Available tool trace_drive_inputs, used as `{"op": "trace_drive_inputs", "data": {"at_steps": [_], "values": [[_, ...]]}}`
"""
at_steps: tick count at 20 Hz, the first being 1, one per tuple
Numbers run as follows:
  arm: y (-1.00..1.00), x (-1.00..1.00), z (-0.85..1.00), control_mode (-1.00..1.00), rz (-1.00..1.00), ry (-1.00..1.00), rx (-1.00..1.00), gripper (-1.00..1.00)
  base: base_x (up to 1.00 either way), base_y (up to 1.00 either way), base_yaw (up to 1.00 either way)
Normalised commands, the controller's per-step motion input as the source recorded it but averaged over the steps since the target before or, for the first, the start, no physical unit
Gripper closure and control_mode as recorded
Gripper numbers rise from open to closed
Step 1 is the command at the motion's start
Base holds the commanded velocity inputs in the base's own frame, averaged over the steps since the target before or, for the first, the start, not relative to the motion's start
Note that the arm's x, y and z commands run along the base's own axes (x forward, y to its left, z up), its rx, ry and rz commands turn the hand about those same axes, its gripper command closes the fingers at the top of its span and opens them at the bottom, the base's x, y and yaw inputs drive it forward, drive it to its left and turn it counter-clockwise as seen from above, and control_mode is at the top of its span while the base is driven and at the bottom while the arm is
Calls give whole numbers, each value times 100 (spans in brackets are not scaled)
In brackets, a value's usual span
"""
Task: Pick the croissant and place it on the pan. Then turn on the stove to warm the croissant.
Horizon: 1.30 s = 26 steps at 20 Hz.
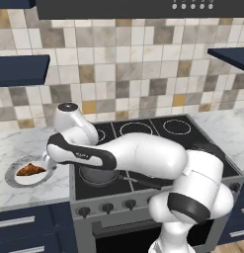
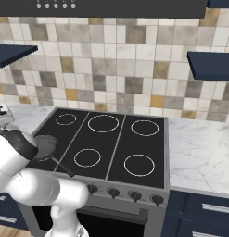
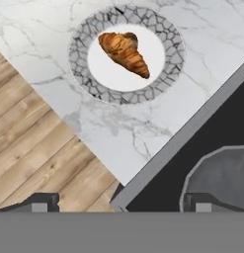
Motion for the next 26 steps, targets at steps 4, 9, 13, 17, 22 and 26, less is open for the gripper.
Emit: {"op": "trace_drive_inputs", "data": {"at_steps": [4, 9, 13, 17, 22, 26], "values": [[29, 0, -6, -100, 5, 0, 0, -100, 0, 0, 0], [23, 0, -6, -100, 3, 0, 0, -100, 0, 0, 0], [26, 8, -11, -100, 0, 0, 0, -100, 0, 0, 0], [16, 15, -9, -100, 0, 0, 0, -100, 0, 0, 0], [0, 14, -3, -100, 0, -1, 0, -100, 0, 0, 0], [0, 13, -8, -100, 0, 0, 0, -100, 0, 0, 0]]}}
